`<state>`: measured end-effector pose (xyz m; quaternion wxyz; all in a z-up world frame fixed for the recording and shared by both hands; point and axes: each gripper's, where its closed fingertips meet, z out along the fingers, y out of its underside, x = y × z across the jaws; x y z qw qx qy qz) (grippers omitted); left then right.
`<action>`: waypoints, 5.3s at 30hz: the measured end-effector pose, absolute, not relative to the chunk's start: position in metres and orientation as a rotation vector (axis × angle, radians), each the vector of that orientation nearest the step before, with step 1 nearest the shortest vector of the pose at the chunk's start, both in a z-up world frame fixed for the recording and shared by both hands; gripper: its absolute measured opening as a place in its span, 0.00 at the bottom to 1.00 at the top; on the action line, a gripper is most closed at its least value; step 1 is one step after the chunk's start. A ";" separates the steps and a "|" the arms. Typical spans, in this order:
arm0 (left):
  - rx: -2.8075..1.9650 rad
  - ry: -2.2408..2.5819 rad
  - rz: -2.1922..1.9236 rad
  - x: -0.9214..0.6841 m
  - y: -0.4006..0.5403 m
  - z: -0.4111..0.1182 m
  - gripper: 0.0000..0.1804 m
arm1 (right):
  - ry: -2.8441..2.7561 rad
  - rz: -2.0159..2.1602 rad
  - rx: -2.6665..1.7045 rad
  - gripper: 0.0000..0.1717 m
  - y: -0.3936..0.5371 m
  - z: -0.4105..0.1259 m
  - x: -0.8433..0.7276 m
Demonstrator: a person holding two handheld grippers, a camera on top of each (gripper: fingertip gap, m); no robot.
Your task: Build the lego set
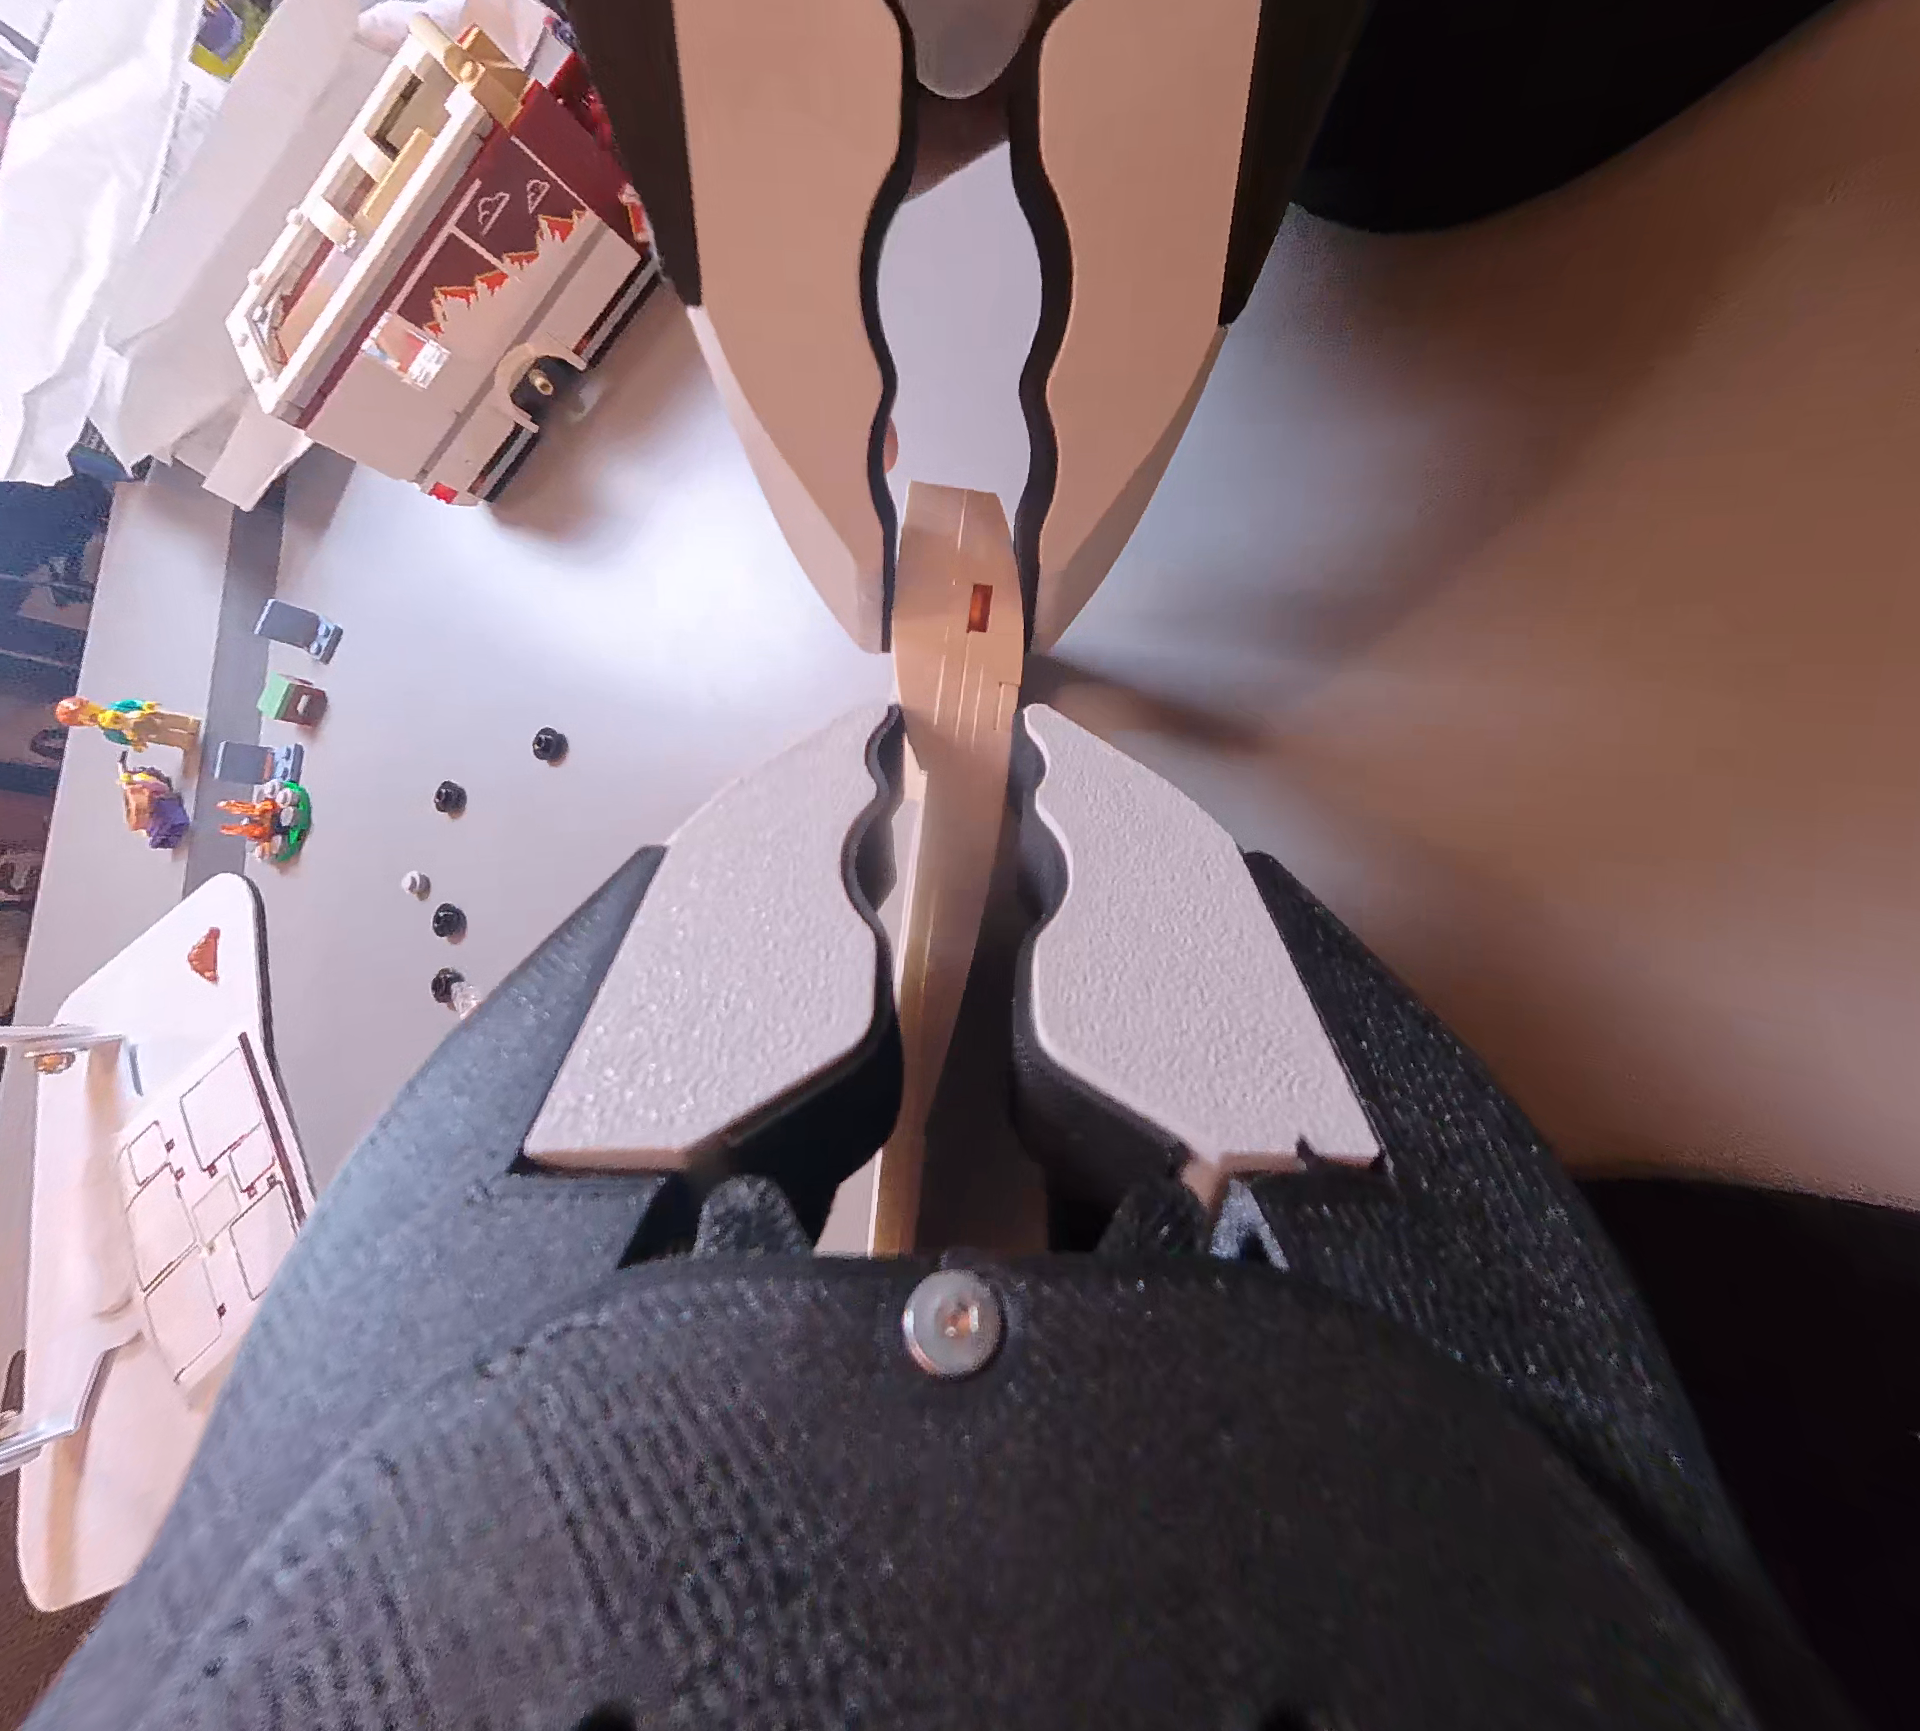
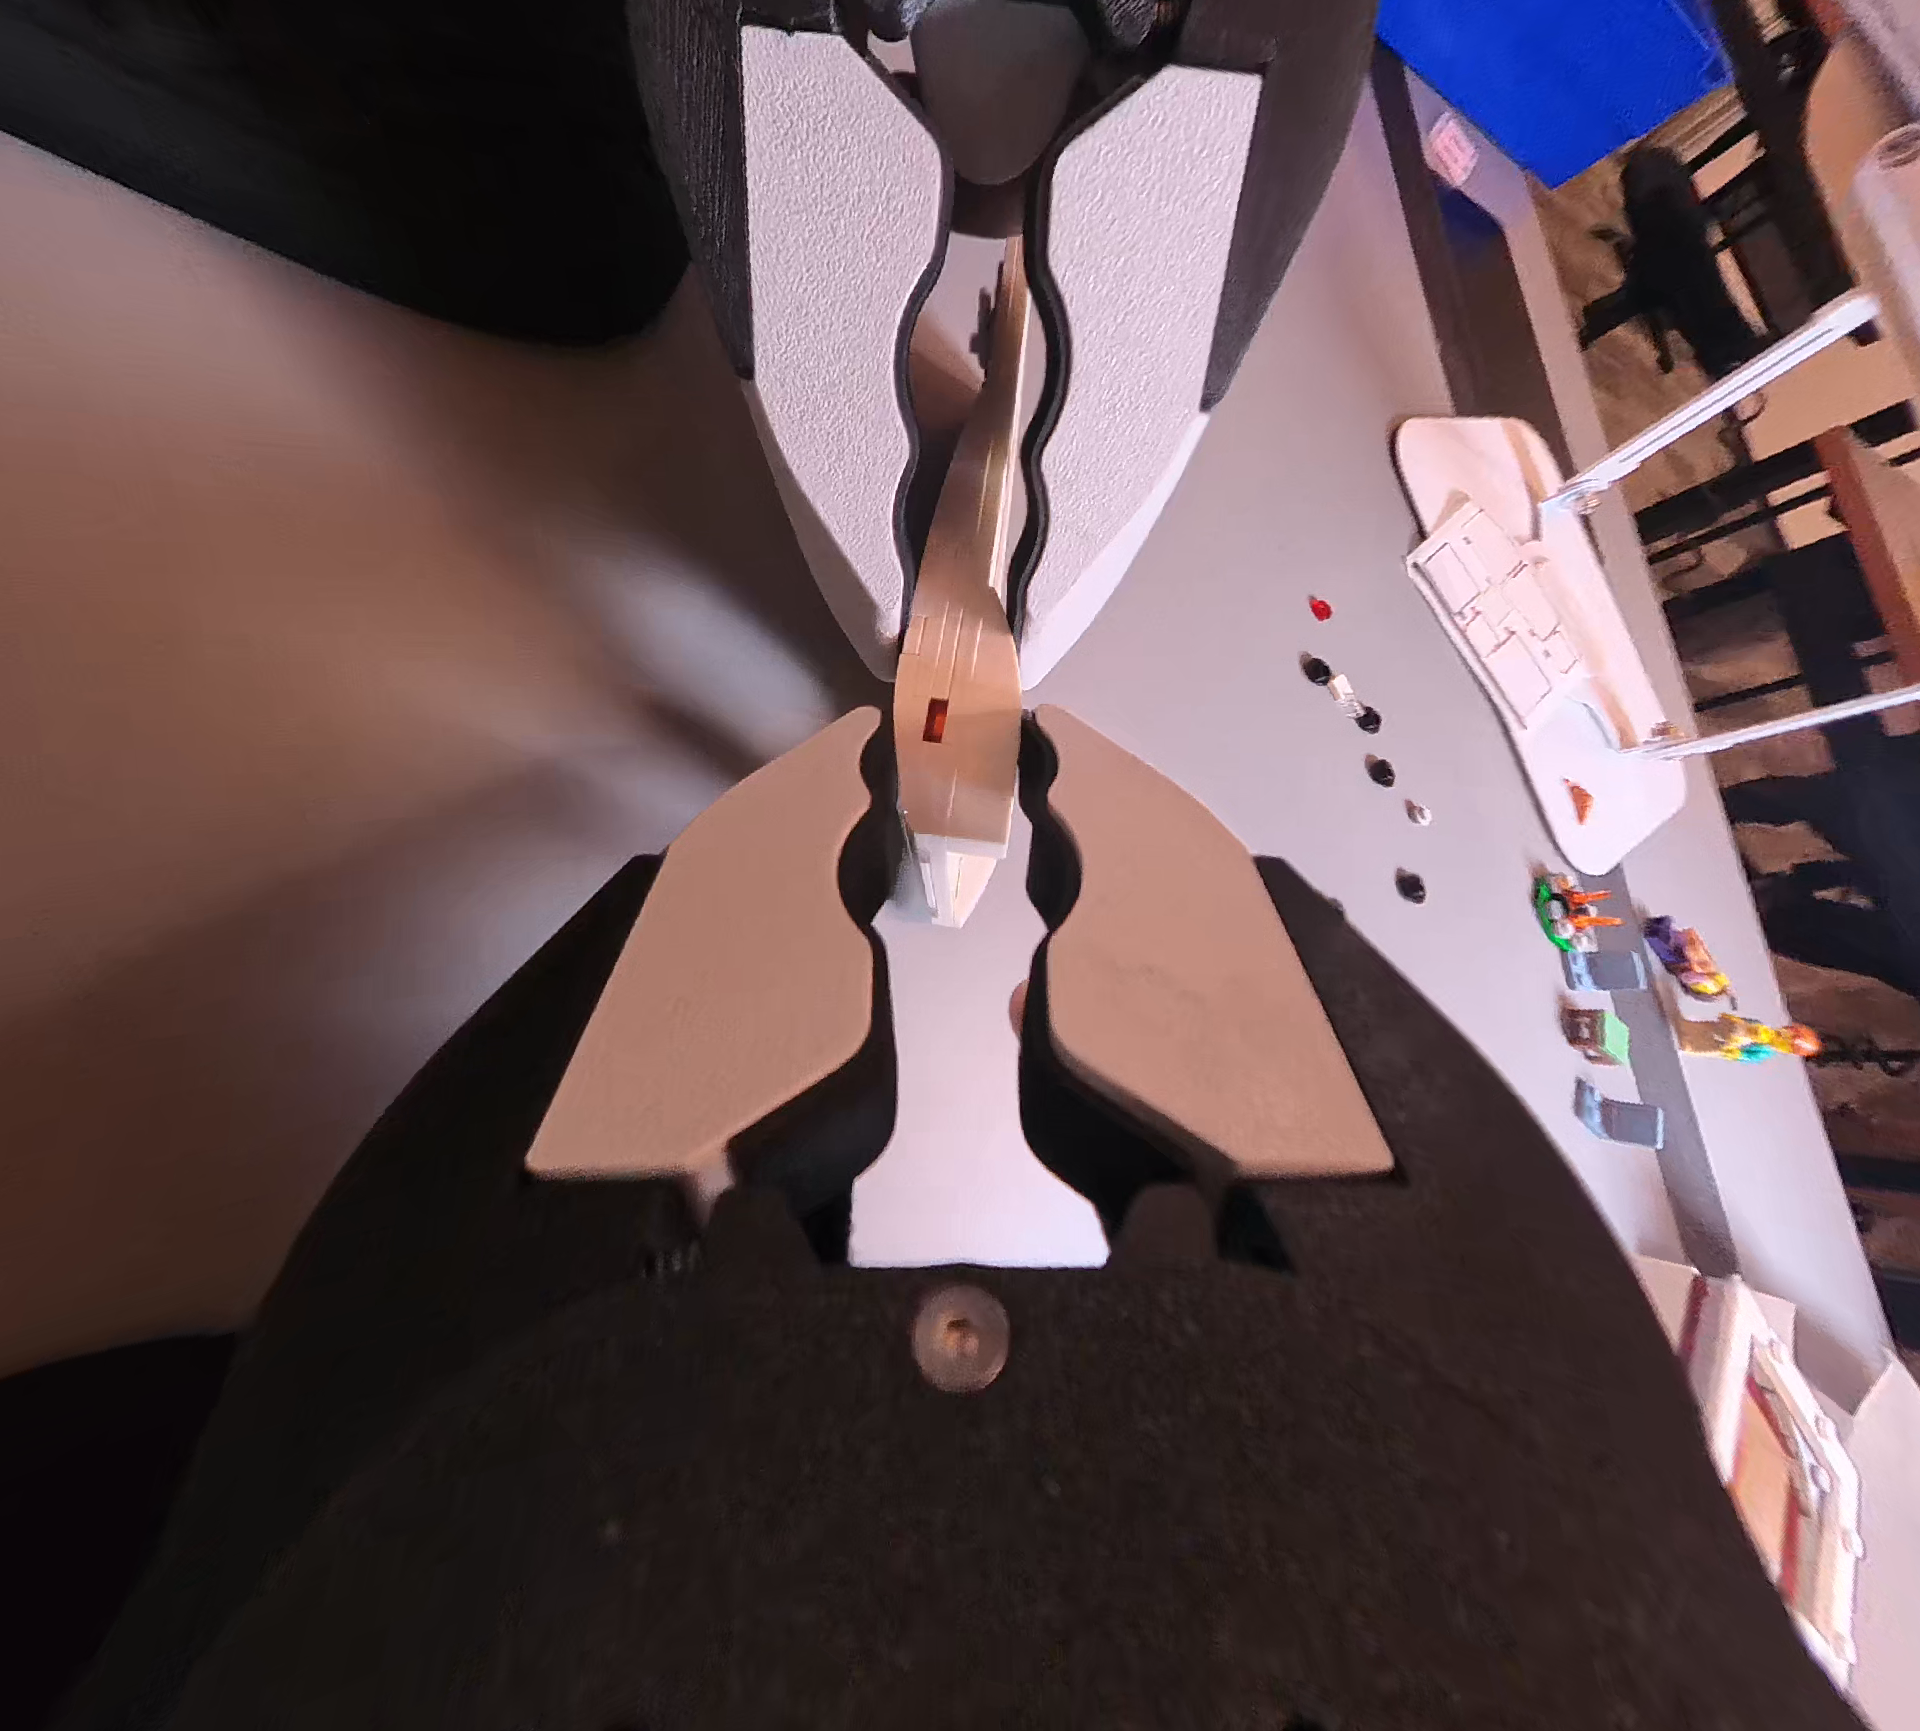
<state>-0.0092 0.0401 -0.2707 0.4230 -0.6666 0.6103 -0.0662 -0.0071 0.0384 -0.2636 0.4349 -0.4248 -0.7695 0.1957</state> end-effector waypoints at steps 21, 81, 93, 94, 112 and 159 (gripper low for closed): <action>-1.537 1.510 -0.017 -0.010 0.041 -0.275 0.11 | -1.780 0.471 -1.035 0.17 0.039 -0.264 0.006; -1.735 1.230 -0.740 -0.002 0.016 -0.229 0.19 | -1.453 1.056 -1.463 0.04 0.019 -0.228 0.005; -1.527 1.019 -1.374 0.013 -0.012 -0.180 0.05 | -1.503 1.005 -1.060 0.09 -0.018 -0.192 0.010; -1.503 1.021 -1.434 0.011 -0.014 -0.177 0.05 | -1.567 0.963 -1.012 0.10 -0.021 -0.192 0.013; -1.398 0.965 -1.960 0.010 -0.026 -0.165 0.05 | -1.723 0.166 -0.285 0.16 -0.035 -0.178 0.007; -1.519 0.903 -0.942 -0.003 0.026 -0.192 0.10 | -1.479 1.315 -1.375 0.04 0.023 -0.161 -0.021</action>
